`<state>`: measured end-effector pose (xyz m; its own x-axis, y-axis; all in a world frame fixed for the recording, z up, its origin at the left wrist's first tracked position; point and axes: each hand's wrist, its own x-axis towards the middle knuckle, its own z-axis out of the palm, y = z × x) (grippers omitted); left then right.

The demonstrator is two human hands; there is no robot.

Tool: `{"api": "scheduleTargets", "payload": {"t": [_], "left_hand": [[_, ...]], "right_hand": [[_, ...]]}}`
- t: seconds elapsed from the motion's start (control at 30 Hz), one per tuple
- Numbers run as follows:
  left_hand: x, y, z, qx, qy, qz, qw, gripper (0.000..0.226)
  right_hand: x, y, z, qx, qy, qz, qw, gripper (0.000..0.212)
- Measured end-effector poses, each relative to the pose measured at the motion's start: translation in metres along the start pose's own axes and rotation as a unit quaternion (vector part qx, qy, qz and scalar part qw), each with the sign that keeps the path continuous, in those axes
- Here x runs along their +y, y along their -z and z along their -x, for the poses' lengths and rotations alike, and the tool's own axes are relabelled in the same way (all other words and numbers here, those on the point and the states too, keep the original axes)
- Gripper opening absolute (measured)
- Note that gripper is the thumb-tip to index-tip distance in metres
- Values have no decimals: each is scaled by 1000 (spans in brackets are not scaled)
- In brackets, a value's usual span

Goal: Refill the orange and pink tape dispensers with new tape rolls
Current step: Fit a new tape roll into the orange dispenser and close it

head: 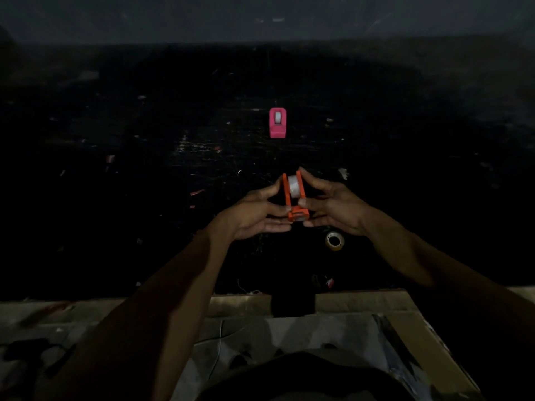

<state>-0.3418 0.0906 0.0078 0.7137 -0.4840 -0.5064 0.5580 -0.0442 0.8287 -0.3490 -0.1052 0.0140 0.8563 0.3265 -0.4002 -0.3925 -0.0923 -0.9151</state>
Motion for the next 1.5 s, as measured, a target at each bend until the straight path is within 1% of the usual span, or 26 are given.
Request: {"api": "scheduleTargets", "payload": {"t": [0.2, 0.3, 0.73, 1.03, 1.17, 1.3, 1.43, 1.5], "left_hand": [[4, -5, -2, 20, -25, 31, 999, 68], [7, -5, -1, 16, -21, 32, 999, 65], [7, -8, 0, 15, -17, 39, 999, 65], [7, -10, 2, 19, -31, 43, 998, 72], [7, -9, 2, 26, -43, 45, 998, 73], [2, -5, 0, 38, -35, 53, 997, 71], [6, 2, -2, 46, -39, 24, 998, 72], [8, 5, -1, 62, -47, -4, 997, 72]], "right_hand": [[-6, -1, 0, 12, 14, 1, 1000, 70], [-8, 0, 2, 5, 16, 4, 1000, 70], [-8, 0, 4, 17, 15, 18, 1000, 68], [-7, -1, 5, 21, 24, -5, 999, 67], [-10, -4, 3, 31, 31, 5, 999, 68], [-7, -10, -1, 40, 28, 16, 999, 69], [-10, -14, -4, 51, 30, 21, 998, 70], [-13, -19, -6, 63, 29, 32, 997, 69]]}}
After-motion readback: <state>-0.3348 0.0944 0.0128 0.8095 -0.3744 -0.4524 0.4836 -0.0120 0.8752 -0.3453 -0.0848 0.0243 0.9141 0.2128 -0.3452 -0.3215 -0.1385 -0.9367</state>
